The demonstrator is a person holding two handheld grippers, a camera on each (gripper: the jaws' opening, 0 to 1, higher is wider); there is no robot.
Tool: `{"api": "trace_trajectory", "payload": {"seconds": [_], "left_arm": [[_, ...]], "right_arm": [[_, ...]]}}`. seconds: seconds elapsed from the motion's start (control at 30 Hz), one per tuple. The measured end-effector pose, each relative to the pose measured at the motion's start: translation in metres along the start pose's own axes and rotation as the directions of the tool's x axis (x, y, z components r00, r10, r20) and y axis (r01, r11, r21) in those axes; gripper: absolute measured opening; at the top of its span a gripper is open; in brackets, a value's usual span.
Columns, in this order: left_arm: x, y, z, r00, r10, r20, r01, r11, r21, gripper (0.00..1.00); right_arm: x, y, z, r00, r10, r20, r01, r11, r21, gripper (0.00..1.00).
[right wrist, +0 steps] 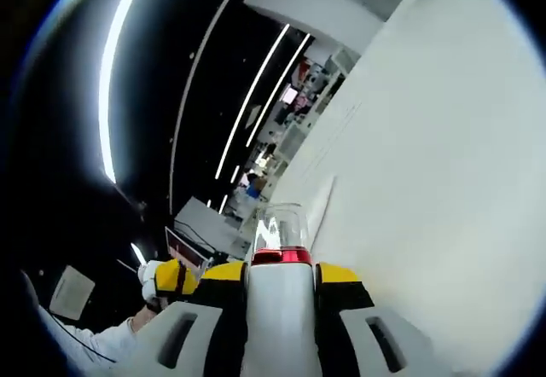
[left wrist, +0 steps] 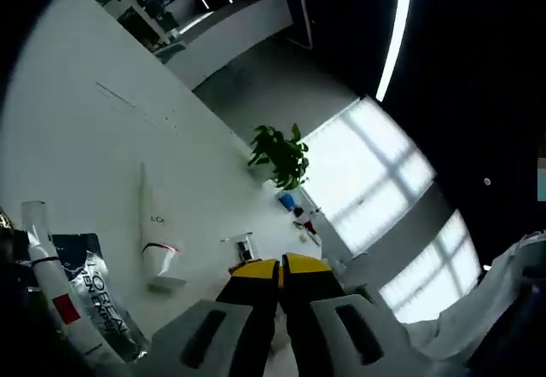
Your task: Arrange the skincare products in the storage area until every visible bottle or jar stands upright without overlapping.
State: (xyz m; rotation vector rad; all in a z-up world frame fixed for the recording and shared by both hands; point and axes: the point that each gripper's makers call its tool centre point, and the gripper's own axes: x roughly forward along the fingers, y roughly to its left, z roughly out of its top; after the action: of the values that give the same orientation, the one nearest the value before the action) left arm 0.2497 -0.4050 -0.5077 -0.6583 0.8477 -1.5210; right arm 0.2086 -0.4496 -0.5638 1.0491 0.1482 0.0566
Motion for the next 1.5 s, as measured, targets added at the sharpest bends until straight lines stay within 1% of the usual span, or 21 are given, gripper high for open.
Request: {"api": "trace_trajectory", "payload": {"seconds": [0.1, 0.13, 0.23, 0.27, 0.3, 0.5, 0.63, 0.7, 0.73, 0.77, 0.8, 0.83, 0.9, 0.97, 1.03, 1.07, 1.27, 1.3, 1.4, 1.43, 1.5], "left_arm": [[0.015, 0.005, -0.005, 1.000, 0.004, -0.012, -0.004, 1.000, -0.017, 0.00], [0.021, 0.001, -0.008, 1.000, -0.007, -0.005, 0.007, 0.999, -0.042, 0.01], [0.028, 0.003, -0.012, 1.000, -0.008, -0.030, 0.007, 0.999, -0.036, 0.05], [0.029, 0.004, -0.018, 0.998, -0.009, -0.061, 0.007, 0.999, -0.036, 0.07], [0.030, 0.005, -0.020, 0.997, -0.007, -0.071, 0.004, 0.999, -0.040, 0.08], [0.035, 0.001, -0.028, 0.994, -0.046, -0.101, 0.039, 0.997, -0.071, 0.22], [0.036, 0.000, -0.034, 0.991, -0.056, -0.120, 0.048, 0.996, -0.073, 0.26], [0.037, -0.001, -0.035, 0.990, -0.063, -0.128, 0.050, 0.993, -0.106, 0.27], [0.034, -0.004, -0.042, 0.983, -0.077, -0.165, 0.057, 0.990, -0.126, 0.24], [0.035, -0.005, -0.039, 0.986, -0.077, -0.146, 0.059, 0.990, -0.126, 0.23], [0.037, -0.001, -0.037, 0.990, -0.045, -0.136, 0.036, 0.997, -0.068, 0.27], [0.038, 0.000, -0.036, 0.991, -0.034, -0.133, 0.027, 0.999, -0.047, 0.29], [0.039, -0.007, -0.034, 0.990, -0.063, -0.124, 0.053, 0.995, -0.084, 0.24], [0.041, -0.008, -0.033, 0.992, -0.047, -0.115, 0.042, 0.998, -0.047, 0.28], [0.043, -0.013, -0.035, 0.991, -0.057, -0.120, 0.045, 0.994, -0.103, 0.28], [0.045, -0.016, -0.030, 0.992, -0.079, -0.097, 0.072, 0.995, -0.074, 0.27], [0.041, -0.023, -0.021, 0.993, -0.089, -0.072, 0.084, 0.994, -0.068, 0.27], [0.042, -0.024, -0.018, 0.994, -0.096, -0.055, 0.091, 0.993, -0.073, 0.27], [0.043, -0.026, -0.013, 0.993, -0.112, -0.032, 0.109, 0.989, -0.096, 0.27], [0.044, -0.028, -0.010, 0.993, -0.113, -0.015, 0.112, 0.991, -0.068, 0.27], [0.044, -0.029, -0.011, 0.993, -0.114, -0.015, 0.113, 0.991, -0.078, 0.27]], "right_arm": [[0.000, 0.003, -0.002, 1.000, 0.023, -0.009, -0.023, 1.000, 0.001, 0.19], [-0.001, 0.005, -0.002, 0.999, 0.034, -0.013, -0.034, 0.999, 0.000, 0.19], [-0.004, 0.011, -0.002, 0.998, 0.063, -0.020, -0.064, 0.998, -0.012, 0.19], [-0.005, 0.012, -0.002, 0.997, 0.068, -0.023, -0.069, 0.997, -0.017, 0.20], [-0.006, 0.015, -0.002, 0.996, 0.081, -0.031, -0.082, 0.996, -0.023, 0.20], [-0.010, 0.024, -0.002, 0.990, 0.134, -0.042, -0.135, 0.991, -0.020, 0.20], [-0.010, 0.034, -0.007, 0.983, 0.171, -0.073, -0.173, 0.985, -0.024, 0.20], [-0.010, 0.038, -0.009, 0.980, 0.181, -0.084, -0.184, 0.983, -0.023, 0.20], [-0.010, 0.041, -0.012, 0.977, 0.192, -0.093, -0.194, 0.981, -0.022, 0.20], [-0.009, 0.040, -0.014, 0.978, 0.185, -0.096, -0.187, 0.982, -0.017, 0.20], [-0.008, 0.041, -0.016, 0.976, 0.190, -0.102, -0.193, 0.981, -0.017, 0.20], [-0.009, 0.044, -0.018, 0.973, 0.204, -0.109, -0.206, 0.978, -0.016, 0.20], [-0.007, 0.048, -0.023, 0.968, 0.215, -0.129, -0.218, 0.976, -0.012, 0.20], [-0.006, 0.052, -0.024, 0.965, 0.227, -0.130, -0.232, 0.973, -0.018, 0.20], [-0.005, 0.058, -0.026, 0.960, 0.245, -0.139, -0.249, 0.968, -0.014, 0.20], [-0.003, 0.060, -0.027, 0.958, 0.248, -0.143, -0.252, 0.968, -0.014, 0.20], [-0.001, 0.068, -0.020, 0.951, 0.279, -0.137, -0.284, 0.959, -0.016, 0.20], [0.000, 0.070, -0.018, 0.948, 0.286, -0.138, -0.290, 0.957, -0.015, 0.20], [0.001, 0.073, -0.014, 0.943, 0.296, -0.149, -0.303, 0.953, -0.024, 0.20], [0.001, 0.074, -0.013, 0.943, 0.297, -0.151, -0.304, 0.952, -0.025, 0.20], [0.001, 0.075, -0.012, 0.940, 0.299, -0.164, -0.309, 0.951, -0.035, 0.20]]}}
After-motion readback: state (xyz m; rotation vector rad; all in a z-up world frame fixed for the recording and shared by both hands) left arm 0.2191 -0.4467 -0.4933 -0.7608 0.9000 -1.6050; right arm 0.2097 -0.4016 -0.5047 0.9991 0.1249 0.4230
